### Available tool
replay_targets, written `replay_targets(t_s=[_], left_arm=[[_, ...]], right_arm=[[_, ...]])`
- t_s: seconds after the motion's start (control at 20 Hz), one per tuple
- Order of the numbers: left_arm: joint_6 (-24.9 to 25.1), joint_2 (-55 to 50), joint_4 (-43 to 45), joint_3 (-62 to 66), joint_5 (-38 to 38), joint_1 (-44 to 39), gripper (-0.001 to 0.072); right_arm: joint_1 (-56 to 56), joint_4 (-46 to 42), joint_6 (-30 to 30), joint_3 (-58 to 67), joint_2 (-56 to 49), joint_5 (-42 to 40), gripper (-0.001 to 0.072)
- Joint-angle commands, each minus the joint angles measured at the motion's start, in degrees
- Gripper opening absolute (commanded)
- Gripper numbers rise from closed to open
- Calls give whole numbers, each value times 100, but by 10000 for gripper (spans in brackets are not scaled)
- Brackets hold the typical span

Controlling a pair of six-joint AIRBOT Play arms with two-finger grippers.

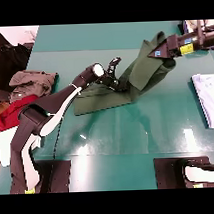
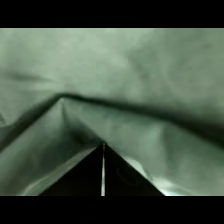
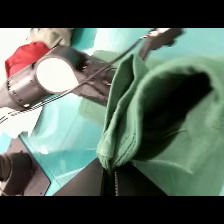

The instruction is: Fold the shirts.

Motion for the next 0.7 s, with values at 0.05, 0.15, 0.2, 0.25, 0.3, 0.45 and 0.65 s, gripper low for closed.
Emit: replay_targets(t_s=[0.05,0.15,0.2,0.25,0.3,0.45,0.65], left_arm=[[-2,118,70,48,-439,286,24],[79,350,273,48,-852,481,23],[199,501,457,52,-1104,603,23],[271,691,647,52,-1338,719,23],[345,918,850,55,-1556,863,23],[345,1700,1429,55,-1834,1399,24],[345,2719,1589,55,-1982,2232,25]], right_arm=[[280,-13,50,269,-273,0,17],[280,-15,46,264,-317,-11,17],[282,-13,44,264,-337,-11,17],[284,-9,31,264,-352,-17,17],[297,-9,26,267,-374,-44,17],[529,-15,-103,264,-450,-166,17],[1386,4,-299,269,-774,-881,18]])
